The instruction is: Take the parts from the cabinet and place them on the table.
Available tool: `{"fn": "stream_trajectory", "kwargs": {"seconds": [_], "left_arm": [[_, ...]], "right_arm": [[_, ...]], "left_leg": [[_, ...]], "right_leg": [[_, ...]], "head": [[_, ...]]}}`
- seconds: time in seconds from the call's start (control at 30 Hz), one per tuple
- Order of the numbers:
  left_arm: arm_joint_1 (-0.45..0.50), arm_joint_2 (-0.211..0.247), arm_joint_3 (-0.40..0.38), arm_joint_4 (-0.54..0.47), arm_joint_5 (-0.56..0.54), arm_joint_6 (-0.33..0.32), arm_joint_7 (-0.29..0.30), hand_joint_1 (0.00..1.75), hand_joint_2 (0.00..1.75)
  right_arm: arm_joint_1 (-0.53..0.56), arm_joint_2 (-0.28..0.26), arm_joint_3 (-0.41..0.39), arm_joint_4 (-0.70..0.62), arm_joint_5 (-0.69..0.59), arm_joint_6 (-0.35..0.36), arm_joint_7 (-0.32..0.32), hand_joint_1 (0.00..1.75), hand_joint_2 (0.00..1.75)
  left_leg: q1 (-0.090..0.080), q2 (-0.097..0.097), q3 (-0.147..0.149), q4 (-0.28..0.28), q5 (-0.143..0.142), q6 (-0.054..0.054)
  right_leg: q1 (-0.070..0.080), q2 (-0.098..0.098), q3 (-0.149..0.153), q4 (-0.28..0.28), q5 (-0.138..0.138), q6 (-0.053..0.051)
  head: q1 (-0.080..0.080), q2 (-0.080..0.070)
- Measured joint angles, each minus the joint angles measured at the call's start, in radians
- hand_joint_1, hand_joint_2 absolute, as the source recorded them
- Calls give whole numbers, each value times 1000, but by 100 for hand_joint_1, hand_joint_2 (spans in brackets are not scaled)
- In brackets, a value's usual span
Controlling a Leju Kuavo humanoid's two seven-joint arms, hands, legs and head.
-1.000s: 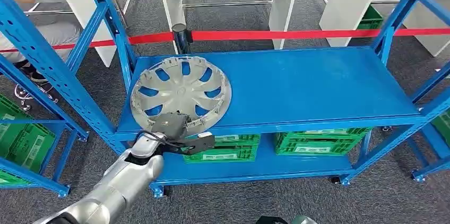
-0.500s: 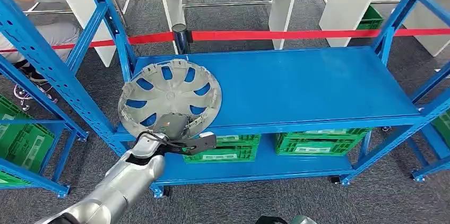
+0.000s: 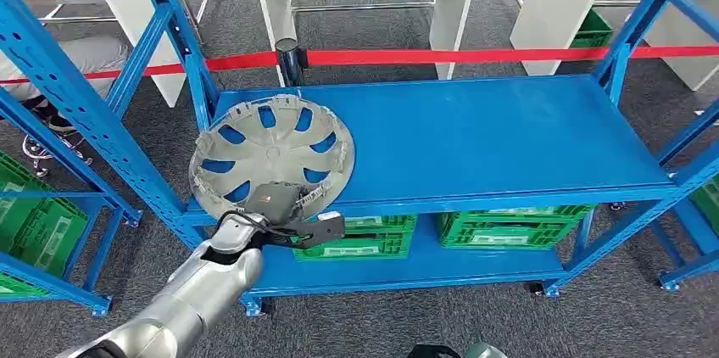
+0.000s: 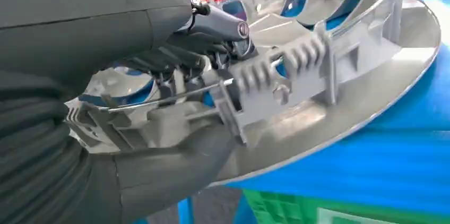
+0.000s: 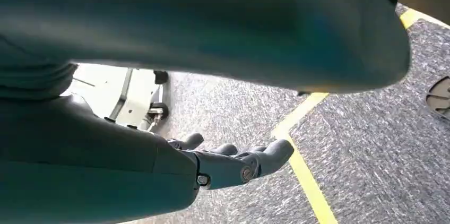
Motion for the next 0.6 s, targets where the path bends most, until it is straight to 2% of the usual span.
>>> {"fn": "stream_trajectory", "kwargs": {"seconds": [0.03,0.07,0.6], "left_arm": [[0,0,0,0,-2,2,3,0,175],[0,-1,0,0,-4,2,5,0,0],[15,2,-2,4,-24,-7,13,0,0]], "right_arm": [[0,0,0,0,0,0,0,0,0],[-1,0,0,0,0,0,0,0,0],[-6,0,-1,0,8,0,0,0,0]], "left_leg": [[0,0,0,0,0,0],[0,0,2,0,0,0],[0,-1,8,0,0,0]], "right_leg": [[0,0,0,0,0,0],[0,0,0,0,0,0],[0,0,2,0,-1,1]], "head": [[0,0],[0,0],[0,0]]}}
